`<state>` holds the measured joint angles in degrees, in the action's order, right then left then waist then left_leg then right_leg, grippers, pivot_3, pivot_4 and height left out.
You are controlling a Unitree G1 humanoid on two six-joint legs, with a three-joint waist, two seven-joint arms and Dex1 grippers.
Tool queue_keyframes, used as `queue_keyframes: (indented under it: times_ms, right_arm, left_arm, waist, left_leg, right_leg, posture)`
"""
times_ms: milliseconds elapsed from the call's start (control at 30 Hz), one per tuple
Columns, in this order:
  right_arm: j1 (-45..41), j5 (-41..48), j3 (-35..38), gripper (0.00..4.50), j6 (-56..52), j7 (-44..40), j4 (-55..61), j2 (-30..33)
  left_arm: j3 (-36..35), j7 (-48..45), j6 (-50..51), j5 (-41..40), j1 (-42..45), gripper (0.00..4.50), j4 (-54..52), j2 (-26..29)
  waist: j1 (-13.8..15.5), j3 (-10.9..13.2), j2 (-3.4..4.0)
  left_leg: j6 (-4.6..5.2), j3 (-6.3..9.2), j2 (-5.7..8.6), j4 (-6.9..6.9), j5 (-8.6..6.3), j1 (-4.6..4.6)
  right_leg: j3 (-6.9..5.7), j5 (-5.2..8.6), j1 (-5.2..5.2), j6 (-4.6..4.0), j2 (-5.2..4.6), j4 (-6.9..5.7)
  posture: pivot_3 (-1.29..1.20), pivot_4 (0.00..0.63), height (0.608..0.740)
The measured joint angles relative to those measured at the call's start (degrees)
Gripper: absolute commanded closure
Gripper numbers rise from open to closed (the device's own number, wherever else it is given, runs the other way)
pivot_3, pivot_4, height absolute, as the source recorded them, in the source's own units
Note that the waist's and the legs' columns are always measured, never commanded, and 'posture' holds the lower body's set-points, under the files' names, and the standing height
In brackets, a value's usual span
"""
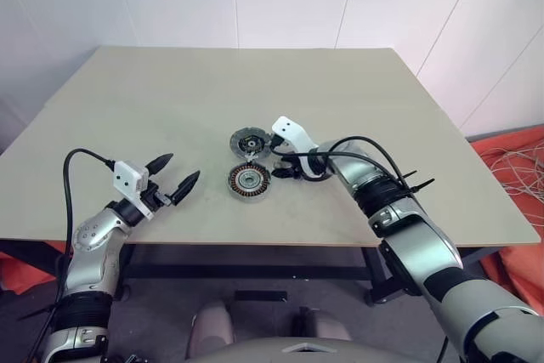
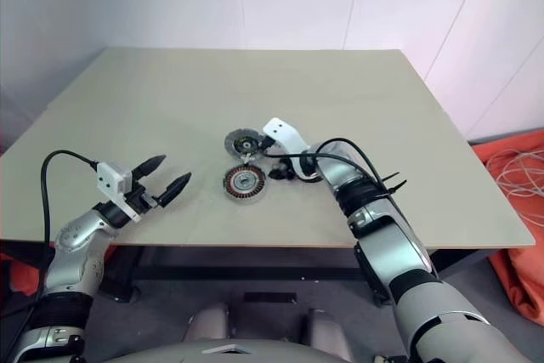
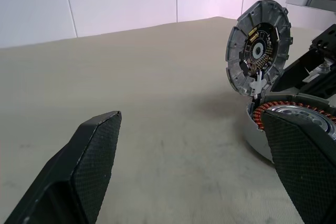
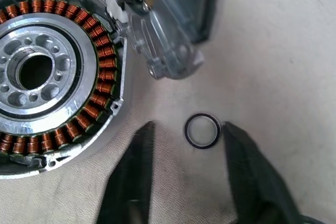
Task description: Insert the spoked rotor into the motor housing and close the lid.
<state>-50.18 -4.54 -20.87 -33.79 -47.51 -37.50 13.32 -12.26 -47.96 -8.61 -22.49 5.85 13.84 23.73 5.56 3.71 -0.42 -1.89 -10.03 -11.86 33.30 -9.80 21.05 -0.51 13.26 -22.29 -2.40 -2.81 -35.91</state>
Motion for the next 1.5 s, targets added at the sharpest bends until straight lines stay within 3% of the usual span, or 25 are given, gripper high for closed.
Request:
queue_keyframes:
  times_ms: [67,100,400,567,1000,1167,1333,1500]
  right_arm:
    - [0.0,0.0,0.0,3.88,0.2,0.2,-0.1,0.0]
    - [0.0,-0.1,0.0,3.92,0.3,0.3,-0.1,0.0]
    - [-0.1,-0.1,0.0,3.92,0.5,0.4,-0.1,0.1]
    - [0.0,-0.4,0.0,3.92,-0.9,-0.7,2.3,3.9]
    - [5.9,4.6,-0.7,3.92,-13.9,-14.8,29.2,18.3]
    - [6.2,8.4,-1.8,3.92,-19.6,-16.6,37.0,16.6]
    - [4.6,10.0,-3.9,3.92,-22.5,-14.1,37.5,10.0]
    - [3.6,10.4,-5.7,3.92,-22.6,-12.7,36.6,8.2]
  left_arm:
    - [0.0,0.0,0.0,0.0,0.0,0.0,0.0,0.0]
    - [0.0,0.0,-0.1,0.0,0.0,0.0,0.0,0.0]
    - [0.0,0.0,-0.1,0.0,0.3,0.0,0.0,0.0]
    - [0.0,0.0,-0.1,0.0,0.3,0.0,0.1,0.0]
    - [0.2,-0.3,-0.2,0.0,0.7,0.0,1.0,0.1]
    - [0.3,-0.4,-0.2,0.0,0.8,0.0,1.0,0.1]
    - [0.4,-1.5,-0.2,-0.2,0.6,0.0,0.7,0.1]
    - [0.7,-3.5,0.6,-1.4,-1.7,0.0,-1.4,0.1]
  waist:
    - [0.1,0.0,0.0]
    - [0.1,0.0,0.0]
    - [0.1,0.0,0.0]
    - [0.3,0.0,0.01]
    - [0.5,0.0,0.01]
    - [0.1,0.0,0.01]
    - [0.2,0.0,0.01]
    - [0.6,0.0,0.0]
  left_leg:
    - [0.0,0.0,0.0,0.0,0.0,0.0]
    - [0.0,0.0,0.0,0.0,0.0,0.0]
    - [0.0,0.0,0.0,-0.01,0.0,0.02]
    - [-0.02,0.0,0.02,-0.01,0.01,0.06]
    - [0.06,0.0,0.0,-0.05,-0.03,0.03]
    - [0.06,0.01,-0.02,-0.05,-0.03,-0.06]
    - [0.04,0.01,-0.01,-0.04,-0.02,-0.04]
    - [-0.02,0.01,0.03,-0.04,0.02,0.06]
  right_leg:
    - [-0.01,0.0,0.01,0.0,-0.01,0.0]
    - [-0.01,0.0,0.01,0.0,-0.01,0.0]
    - [-0.01,0.0,0.0,0.0,-0.01,0.01]
    - [-0.02,0.0,0.0,0.0,-0.03,0.05]
    - [-0.03,0.0,0.02,0.0,-0.01,0.09]
    - [-0.02,0.0,0.02,0.01,0.0,0.03]
    - [-0.01,0.0,0.0,0.01,-0.01,0.02]
    - [-0.02,0.0,0.0,0.0,-0.04,0.12]
  posture:
    - [0.0,0.0,0.74]
    - [0.0,0.0,0.74]
    - [0.0,0.0,0.74]
    - [0.0,0.0,0.74]
    - [0.0,0.0,0.74]
    - [0.0,0.0,0.74]
    - [0.0,0.0,0.74]
    - [0.0,0.0,0.74]
